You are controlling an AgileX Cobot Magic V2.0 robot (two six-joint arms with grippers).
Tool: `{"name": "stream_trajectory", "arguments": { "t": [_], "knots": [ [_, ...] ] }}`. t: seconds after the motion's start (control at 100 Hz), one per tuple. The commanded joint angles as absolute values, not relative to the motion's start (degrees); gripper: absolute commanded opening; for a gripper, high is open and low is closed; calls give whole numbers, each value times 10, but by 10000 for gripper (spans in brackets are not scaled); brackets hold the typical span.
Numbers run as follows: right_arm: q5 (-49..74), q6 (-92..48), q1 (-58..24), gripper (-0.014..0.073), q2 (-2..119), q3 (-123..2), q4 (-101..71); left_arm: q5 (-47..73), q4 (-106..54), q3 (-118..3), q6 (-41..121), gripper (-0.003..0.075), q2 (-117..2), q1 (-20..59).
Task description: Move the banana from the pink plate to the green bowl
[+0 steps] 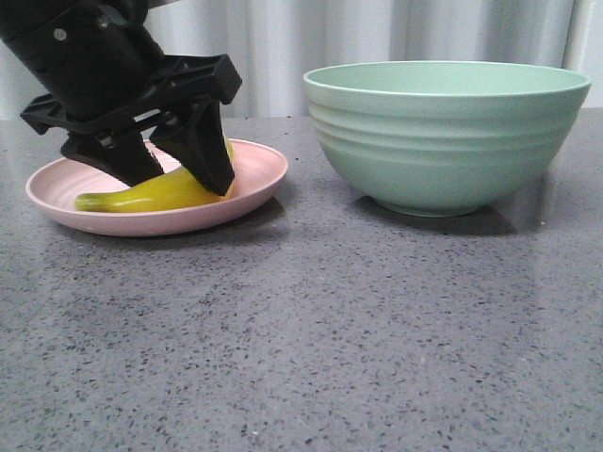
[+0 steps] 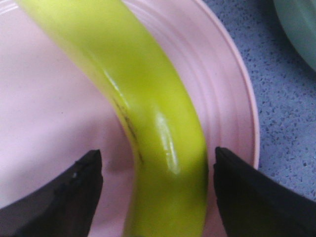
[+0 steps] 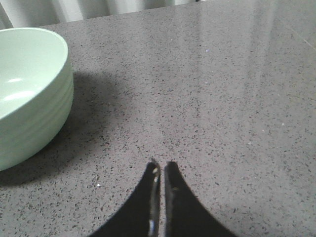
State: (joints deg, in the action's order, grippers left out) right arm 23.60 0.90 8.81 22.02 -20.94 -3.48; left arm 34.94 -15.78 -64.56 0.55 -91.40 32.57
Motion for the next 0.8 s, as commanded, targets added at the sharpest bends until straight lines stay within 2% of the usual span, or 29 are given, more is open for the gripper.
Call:
{"name": "stream_trajectory", "arguments": {
  "t": [0.0,0.23,0.31,0.4,0.63,0.79],
  "knots": [
    [188,6,87,-79,229,-230,-36,330,-169,-665,6,433,-897,330],
    [188,6,87,-79,229,-230,-36,343,-169,-665,6,429,-921,330],
    [188,6,87,-79,229,-230,-36,343,-169,-665,6,404,-925,330],
    [188,6,87,-79,229,-230,-36,343,-169,-665,6,324,-925,330],
    [186,6,86,-80,229,-230,-38,358,-169,-667,6,-15,-925,330],
    [209,6,68,-79,229,-241,-38,379,-165,-685,6,-19,-923,330]
  ]
}}
